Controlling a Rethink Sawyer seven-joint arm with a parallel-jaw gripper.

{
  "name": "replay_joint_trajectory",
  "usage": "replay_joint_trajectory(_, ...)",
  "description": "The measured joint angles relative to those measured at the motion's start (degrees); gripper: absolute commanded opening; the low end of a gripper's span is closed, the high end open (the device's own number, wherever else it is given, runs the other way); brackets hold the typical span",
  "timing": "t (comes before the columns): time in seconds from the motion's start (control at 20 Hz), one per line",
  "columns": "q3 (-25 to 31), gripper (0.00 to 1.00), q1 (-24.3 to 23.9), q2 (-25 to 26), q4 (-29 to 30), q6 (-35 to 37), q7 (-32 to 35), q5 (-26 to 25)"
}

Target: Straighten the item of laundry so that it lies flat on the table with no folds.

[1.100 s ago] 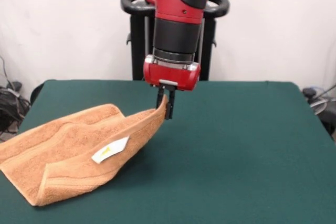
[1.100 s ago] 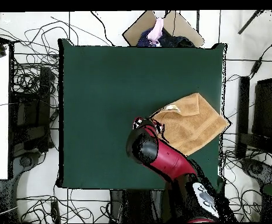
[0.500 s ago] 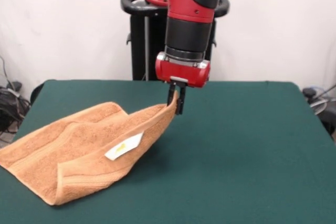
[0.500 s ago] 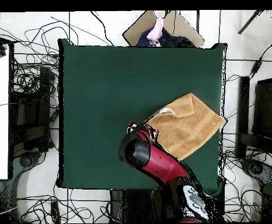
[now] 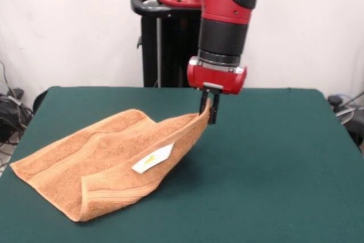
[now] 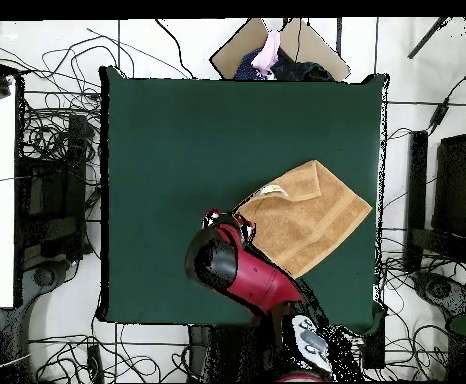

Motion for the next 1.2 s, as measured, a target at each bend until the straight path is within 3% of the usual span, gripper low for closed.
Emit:
replay_joint_trajectory(0.85,-1.5,0.00,4.8,0.7,2.9,-3.0,5.8,2.1)
replay_joint_trajectory(0.9,-1.5,1.00,4.9,0.7,2.9,-3.1,6.5,2.2)
replay_joint_trajectory(1.2,-2.3,1.00,6.0,0.7,3.0,-3.1,6.8,2.5)
